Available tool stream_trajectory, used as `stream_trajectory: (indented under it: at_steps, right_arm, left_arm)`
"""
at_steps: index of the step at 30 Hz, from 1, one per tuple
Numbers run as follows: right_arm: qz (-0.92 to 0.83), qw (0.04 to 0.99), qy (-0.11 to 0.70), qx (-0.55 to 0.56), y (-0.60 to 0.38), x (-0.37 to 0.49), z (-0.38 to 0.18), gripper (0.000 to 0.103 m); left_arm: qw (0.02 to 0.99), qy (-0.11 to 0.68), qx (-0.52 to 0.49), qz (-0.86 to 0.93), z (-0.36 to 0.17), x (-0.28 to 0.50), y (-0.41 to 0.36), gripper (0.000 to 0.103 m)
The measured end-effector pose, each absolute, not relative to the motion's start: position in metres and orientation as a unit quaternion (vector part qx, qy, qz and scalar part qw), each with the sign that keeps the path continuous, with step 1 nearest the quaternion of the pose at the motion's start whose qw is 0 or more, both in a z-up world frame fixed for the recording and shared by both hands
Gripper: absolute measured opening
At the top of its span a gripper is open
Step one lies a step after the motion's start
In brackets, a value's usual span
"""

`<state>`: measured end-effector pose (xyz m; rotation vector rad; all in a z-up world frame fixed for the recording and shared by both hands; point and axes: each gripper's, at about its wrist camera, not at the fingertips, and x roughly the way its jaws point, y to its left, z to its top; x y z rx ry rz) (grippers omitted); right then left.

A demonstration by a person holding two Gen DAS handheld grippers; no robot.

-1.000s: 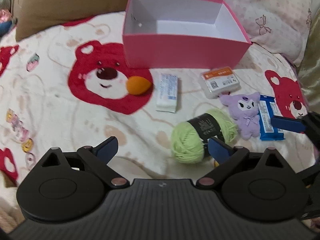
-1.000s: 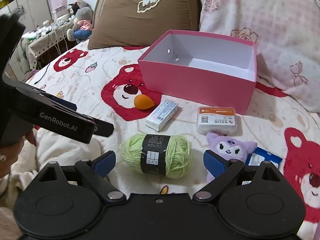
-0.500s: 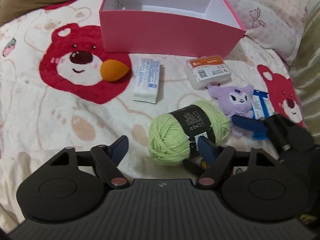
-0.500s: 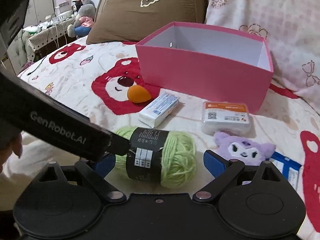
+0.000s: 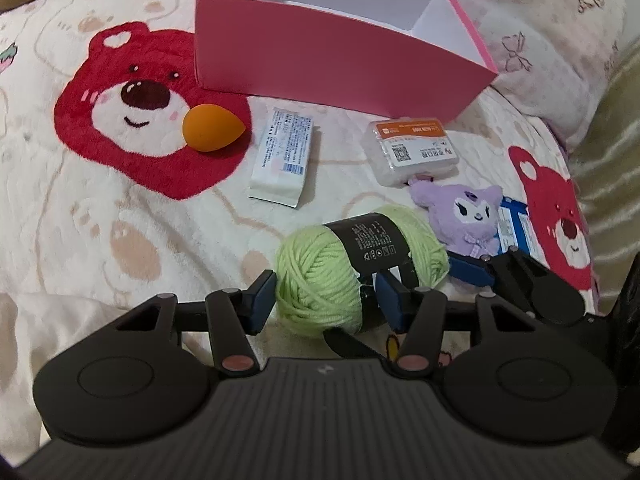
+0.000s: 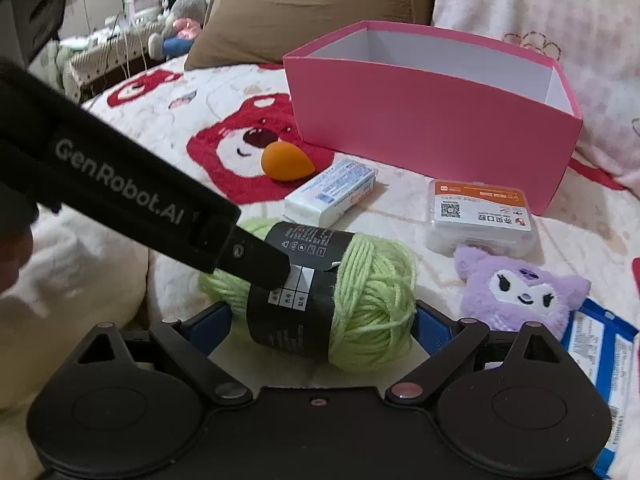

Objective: Organize objects
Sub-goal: 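Move the left tool to the green yarn ball and close on it, then lift the green yarn ball with the left tool over the pink box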

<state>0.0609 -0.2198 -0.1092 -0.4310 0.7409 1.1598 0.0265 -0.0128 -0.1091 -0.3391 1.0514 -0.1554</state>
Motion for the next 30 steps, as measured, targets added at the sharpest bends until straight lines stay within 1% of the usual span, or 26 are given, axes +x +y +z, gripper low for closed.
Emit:
stream_trajectory:
  at_steps: [10,18,21,24,27,30]
  right_arm:
    - [0.527,0.758,0.344,-0.172,-0.215,0.068,-0.121,0.097]
    - [0.529,0.756,0.35,-0.163,-0.21,0.072,-0.126,0.098]
    - [0.526,0.757,0.35,-0.166,-0.21,0.07,-0.127,0.1]
    - [0.524,0.751,0.364,-0.167,-0.208,0.073,-0.133,0.1]
    - [0.527,0.749,0.37,-0.156,-0.208,0.075,-0.134,0.1]
    - [0.529,0.751,0.368,-0.147,-0.209,0.073,-0.133,0.094]
  left_arm:
    - [0.851,0.483,-0.196,-0.068,-0.12,0.034,-0.008,0.053]
    - [0.849,0.483,-0.203,-0.071,-0.121,0.036,-0.007,0.053]
    - [0.845,0.493,-0.197,-0.065,-0.126,0.038,-0.009,0.055]
    - [0.848,0.489,-0.196,-0.066,-0.127,0.036,-0.01,0.055]
    - [0.851,0.483,-0.193,-0.068,-0.126,0.035,-0.011,0.052]
    - [0.853,0.477,-0.193,-0.084,-0.122,0.032,-0.011,0.049]
